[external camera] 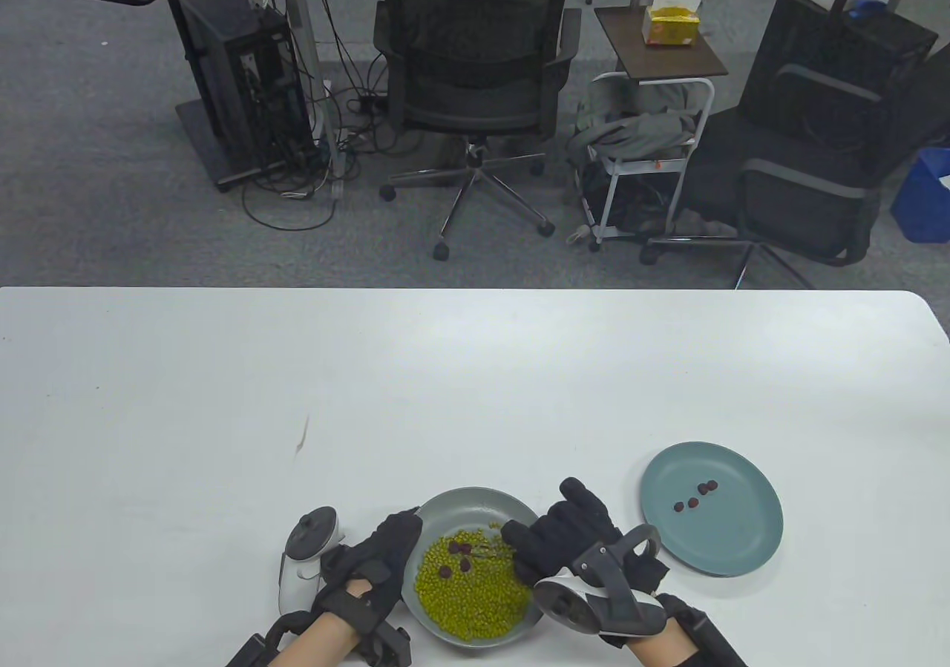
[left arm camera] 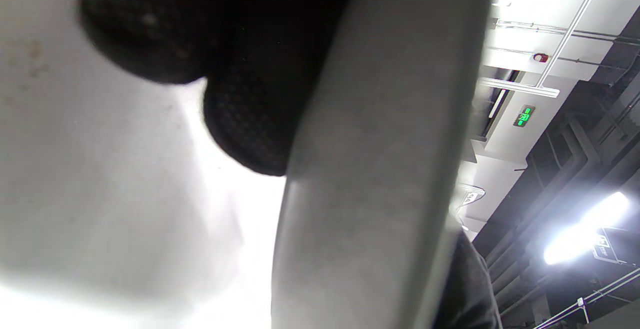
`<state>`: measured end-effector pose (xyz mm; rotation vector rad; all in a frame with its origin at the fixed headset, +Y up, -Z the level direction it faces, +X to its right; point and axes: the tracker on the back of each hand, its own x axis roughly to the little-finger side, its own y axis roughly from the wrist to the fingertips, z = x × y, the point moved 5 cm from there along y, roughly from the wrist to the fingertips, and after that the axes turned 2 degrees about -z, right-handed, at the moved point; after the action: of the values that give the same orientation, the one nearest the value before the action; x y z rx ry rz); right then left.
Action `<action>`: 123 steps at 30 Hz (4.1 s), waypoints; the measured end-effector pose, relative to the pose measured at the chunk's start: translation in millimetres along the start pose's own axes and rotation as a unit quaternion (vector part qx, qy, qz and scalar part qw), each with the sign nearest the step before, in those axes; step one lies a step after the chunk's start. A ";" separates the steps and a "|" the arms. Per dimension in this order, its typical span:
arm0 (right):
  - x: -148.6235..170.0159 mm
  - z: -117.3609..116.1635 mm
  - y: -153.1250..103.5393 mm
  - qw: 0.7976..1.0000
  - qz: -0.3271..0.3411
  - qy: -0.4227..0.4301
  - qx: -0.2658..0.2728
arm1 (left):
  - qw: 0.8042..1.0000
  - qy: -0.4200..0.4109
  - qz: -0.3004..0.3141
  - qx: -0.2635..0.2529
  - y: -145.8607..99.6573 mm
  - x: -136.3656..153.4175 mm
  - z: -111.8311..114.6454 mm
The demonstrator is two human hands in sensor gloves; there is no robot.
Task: Pick cranberries with tweezers into plate
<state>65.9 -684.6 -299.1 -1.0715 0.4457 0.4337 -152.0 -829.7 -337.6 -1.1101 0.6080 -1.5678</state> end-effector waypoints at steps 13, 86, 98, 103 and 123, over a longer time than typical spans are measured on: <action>31.5 22.6 -4.4 0.998 -0.053 0.033 0.030 | 1.000 0.005 0.004 -0.007 -0.2 -1.5 -2.4; 19.1 -3.3 -2.3 0.991 -0.061 0.105 -0.049 | 0.999 0.022 0.030 -0.009 -6.1 -14.9 -5.0; 10.3 -0.6 -2.2 0.994 -0.053 0.095 -0.031 | 0.999 0.018 0.026 -0.011 -6.7 -14.2 -4.7; 9.9 -0.9 -3.1 0.993 -0.052 0.098 -0.031 | 1.000 0.018 0.022 -0.010 -6.3 -12.5 -4.2; 31.7 17.9 -5.3 0.992 -0.078 0.096 0.006 | 1.000 0.016 0.015 -0.012 -6.3 -11.0 -3.2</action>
<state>97.5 -666.8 -305.2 -1.1318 0.5300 0.1890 -157.8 -818.0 -337.5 -1.0904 0.6638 -1.5582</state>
